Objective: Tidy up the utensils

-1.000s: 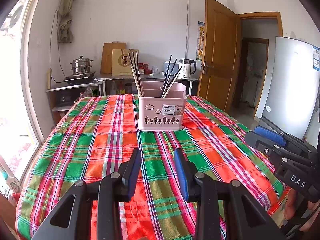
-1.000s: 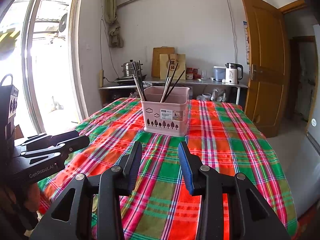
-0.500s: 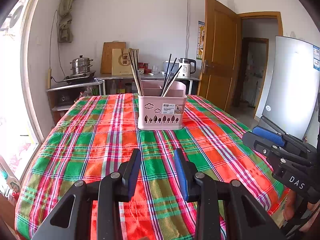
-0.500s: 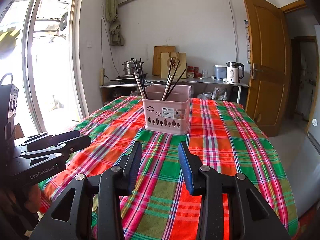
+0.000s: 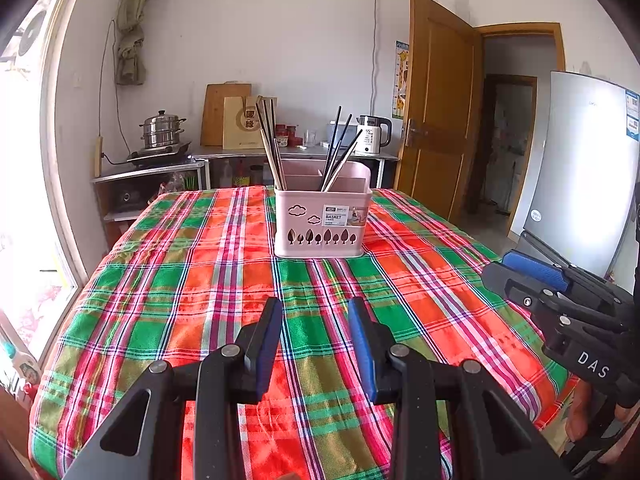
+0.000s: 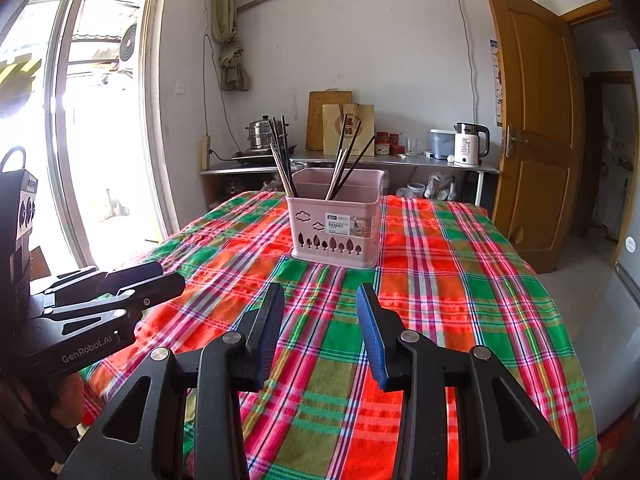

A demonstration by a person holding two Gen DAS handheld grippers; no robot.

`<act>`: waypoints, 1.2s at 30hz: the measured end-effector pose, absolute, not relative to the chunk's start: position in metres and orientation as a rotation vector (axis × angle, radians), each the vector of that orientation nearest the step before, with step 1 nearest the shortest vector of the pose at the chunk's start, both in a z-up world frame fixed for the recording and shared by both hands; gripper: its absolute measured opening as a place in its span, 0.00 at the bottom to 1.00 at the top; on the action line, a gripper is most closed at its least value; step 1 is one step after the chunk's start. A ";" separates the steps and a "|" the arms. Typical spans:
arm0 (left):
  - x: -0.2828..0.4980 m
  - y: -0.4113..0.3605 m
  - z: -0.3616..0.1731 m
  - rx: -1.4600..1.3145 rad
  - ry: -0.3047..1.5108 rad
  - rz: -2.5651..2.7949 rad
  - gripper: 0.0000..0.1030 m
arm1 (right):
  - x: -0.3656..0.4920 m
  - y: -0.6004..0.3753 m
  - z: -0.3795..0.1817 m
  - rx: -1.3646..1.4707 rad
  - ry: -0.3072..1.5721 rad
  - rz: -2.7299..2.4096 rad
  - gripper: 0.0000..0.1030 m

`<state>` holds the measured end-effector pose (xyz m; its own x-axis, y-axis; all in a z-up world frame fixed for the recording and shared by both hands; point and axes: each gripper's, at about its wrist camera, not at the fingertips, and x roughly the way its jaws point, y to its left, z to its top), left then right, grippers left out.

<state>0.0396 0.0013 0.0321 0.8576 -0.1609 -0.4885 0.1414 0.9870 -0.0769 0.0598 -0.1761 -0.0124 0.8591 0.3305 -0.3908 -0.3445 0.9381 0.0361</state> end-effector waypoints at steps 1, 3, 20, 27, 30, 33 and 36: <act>0.039 0.001 0.032 -0.038 0.516 -0.157 0.33 | 0.060 -0.176 -0.013 -0.035 0.404 0.355 0.37; 0.039 0.001 0.032 -0.038 0.515 -0.155 0.33 | 0.060 -0.176 -0.013 -0.035 0.405 0.355 0.37; 0.041 0.000 0.031 -0.035 0.519 -0.152 0.33 | 0.060 -0.176 -0.013 -0.033 0.409 0.356 0.37; 0.040 0.000 0.031 -0.034 0.522 -0.143 0.33 | 0.060 -0.176 -0.014 -0.034 0.409 0.357 0.37; 0.039 0.001 0.030 -0.035 0.519 -0.136 0.33 | 0.061 -0.176 -0.015 -0.035 0.409 0.356 0.37; 0.039 0.001 0.030 -0.041 0.522 -0.139 0.33 | 0.060 -0.176 -0.016 -0.036 0.410 0.355 0.37; 0.039 0.001 0.029 -0.040 0.520 -0.136 0.33 | 0.060 -0.176 -0.016 -0.037 0.411 0.355 0.37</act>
<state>0.0392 0.0009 0.0294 0.8588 -0.1400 -0.4929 0.1195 0.9901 -0.0730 0.0604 -0.1756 -0.0164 0.8564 0.3300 -0.3970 -0.3446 0.9380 0.0362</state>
